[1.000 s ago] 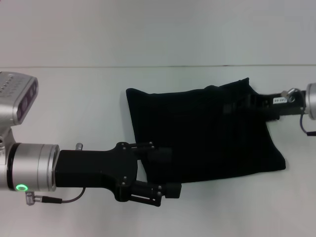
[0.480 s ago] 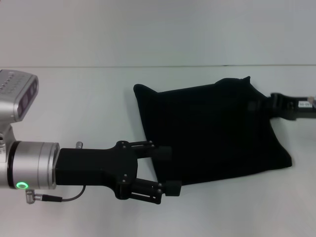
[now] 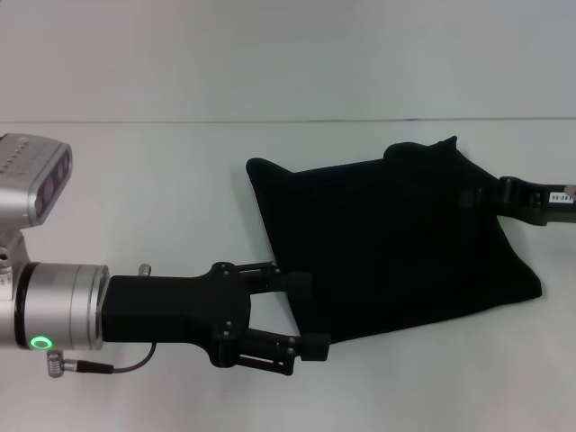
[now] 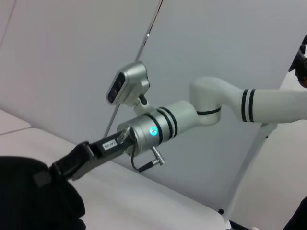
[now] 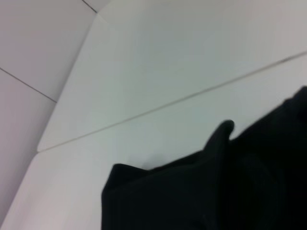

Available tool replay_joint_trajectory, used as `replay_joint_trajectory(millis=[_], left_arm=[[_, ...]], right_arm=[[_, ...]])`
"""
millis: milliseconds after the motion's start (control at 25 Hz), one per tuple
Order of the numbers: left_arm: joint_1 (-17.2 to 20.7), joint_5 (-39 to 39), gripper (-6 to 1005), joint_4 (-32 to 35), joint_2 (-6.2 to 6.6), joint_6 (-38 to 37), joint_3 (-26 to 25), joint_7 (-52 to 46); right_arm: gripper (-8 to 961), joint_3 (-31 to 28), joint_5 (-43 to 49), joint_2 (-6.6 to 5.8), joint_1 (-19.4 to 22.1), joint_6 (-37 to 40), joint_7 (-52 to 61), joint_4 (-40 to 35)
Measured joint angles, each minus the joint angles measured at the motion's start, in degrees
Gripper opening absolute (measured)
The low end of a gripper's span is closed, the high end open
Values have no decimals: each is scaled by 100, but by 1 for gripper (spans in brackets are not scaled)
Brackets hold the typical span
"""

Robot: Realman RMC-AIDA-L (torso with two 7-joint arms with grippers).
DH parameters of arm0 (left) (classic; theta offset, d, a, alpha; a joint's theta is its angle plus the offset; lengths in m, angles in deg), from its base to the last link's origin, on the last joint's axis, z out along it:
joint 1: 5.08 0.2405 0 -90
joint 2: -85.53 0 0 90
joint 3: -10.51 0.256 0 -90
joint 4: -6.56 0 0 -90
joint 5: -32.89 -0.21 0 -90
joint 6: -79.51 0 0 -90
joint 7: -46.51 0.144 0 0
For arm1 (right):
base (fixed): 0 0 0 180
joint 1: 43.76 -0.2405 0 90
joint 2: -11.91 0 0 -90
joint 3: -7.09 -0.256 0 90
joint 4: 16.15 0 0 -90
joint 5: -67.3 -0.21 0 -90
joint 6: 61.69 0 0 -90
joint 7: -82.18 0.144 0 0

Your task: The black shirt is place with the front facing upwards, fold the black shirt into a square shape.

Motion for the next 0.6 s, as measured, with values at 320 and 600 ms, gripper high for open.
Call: replay_joint_trajectory(millis=[320,600], left_arm=[[18,-17,949,-4,1,16,1,-7],[3,-53,948,-4,10,38,0,-18]], right_arm=[[131,-65,-344,14,-116,79,-187,-109],[142,-75,-376,37,-221,344,-448,-351]])
